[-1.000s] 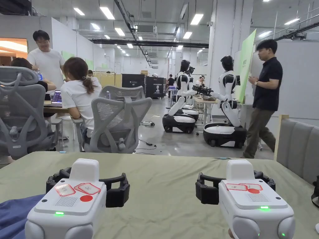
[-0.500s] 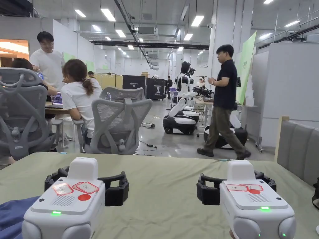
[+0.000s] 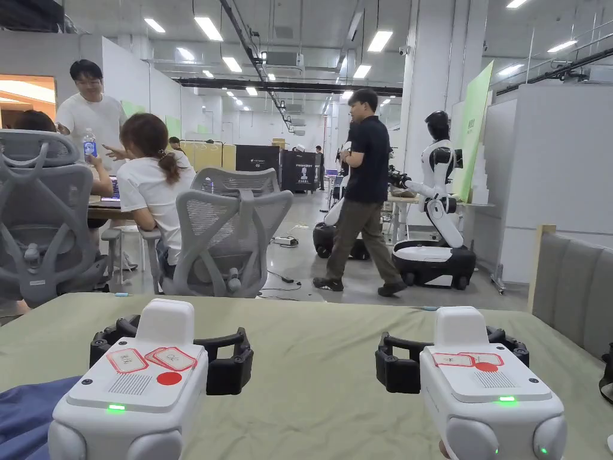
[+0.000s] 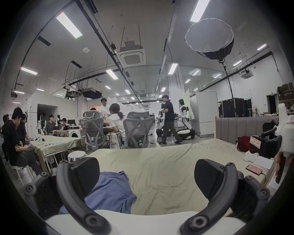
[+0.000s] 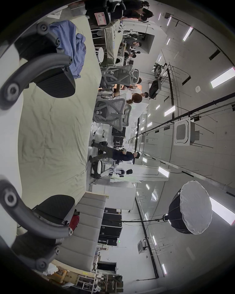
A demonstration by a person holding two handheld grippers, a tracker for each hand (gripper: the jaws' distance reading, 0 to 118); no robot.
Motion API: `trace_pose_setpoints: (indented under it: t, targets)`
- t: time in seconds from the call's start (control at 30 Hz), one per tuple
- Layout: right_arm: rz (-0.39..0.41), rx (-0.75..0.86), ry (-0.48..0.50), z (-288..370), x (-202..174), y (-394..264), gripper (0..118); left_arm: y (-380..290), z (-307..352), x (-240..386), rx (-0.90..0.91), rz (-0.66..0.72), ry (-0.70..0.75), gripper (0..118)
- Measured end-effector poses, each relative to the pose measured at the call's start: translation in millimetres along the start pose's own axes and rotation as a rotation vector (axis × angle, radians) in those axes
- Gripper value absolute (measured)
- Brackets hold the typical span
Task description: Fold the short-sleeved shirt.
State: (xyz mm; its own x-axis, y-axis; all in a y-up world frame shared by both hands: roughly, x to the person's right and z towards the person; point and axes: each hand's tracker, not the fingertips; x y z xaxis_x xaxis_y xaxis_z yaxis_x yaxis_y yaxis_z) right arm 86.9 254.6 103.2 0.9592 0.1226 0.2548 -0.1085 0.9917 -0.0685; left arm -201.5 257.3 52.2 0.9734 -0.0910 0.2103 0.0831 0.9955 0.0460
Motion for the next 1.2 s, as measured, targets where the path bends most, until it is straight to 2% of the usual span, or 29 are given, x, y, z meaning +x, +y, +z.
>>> trace_pose_setpoints:
  t: [0.87,1.2]
  targets:
    - [0.008,-0.001,-0.034,0.0,-2.2,-5.2,118,-0.8,2.8,5.7,0.004,-0.005,-0.016,118]
    - [-0.015,0.009,-0.034,-1.0,0.1,-6.4,118,-0.2,3.1,5.3,0.002,0.001,-0.017,118]
